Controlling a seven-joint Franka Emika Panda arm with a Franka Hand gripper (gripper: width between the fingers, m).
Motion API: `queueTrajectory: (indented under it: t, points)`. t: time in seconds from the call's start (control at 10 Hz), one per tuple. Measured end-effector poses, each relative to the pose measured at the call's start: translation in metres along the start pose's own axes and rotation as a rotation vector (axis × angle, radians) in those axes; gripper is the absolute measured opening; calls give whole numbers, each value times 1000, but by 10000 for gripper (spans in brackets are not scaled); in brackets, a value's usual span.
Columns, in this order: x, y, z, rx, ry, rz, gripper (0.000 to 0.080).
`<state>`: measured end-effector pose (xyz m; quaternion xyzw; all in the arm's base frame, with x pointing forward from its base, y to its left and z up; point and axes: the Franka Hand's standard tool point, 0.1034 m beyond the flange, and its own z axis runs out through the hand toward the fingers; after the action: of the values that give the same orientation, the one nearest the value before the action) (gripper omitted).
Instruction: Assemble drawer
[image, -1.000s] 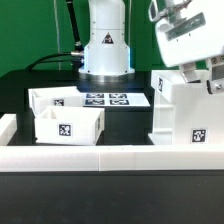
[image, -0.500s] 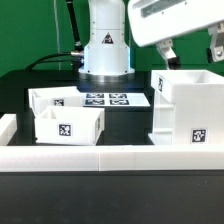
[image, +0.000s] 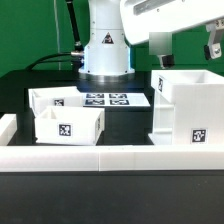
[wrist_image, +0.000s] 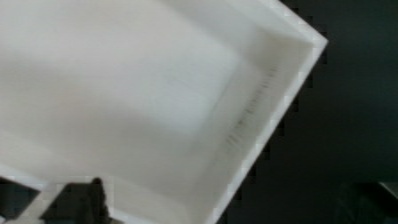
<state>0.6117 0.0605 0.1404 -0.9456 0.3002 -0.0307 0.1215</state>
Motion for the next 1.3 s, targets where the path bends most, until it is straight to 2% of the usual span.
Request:
queueTrajectory:
  t: [0.3,0.4,0.6,0.8,1.1,1.3]
  points:
    - [16,31,-13,-19,18,-319,649]
    - [21,40,-14,-22,18,-347,649]
    - [18,36,-12,-21,15,-334,649]
    - [19,42,-12,-25,11,-377,649]
    - [21,90,-12,-74,-15,-427,649]
    - [17,122,-1,-101,-1,-439,649]
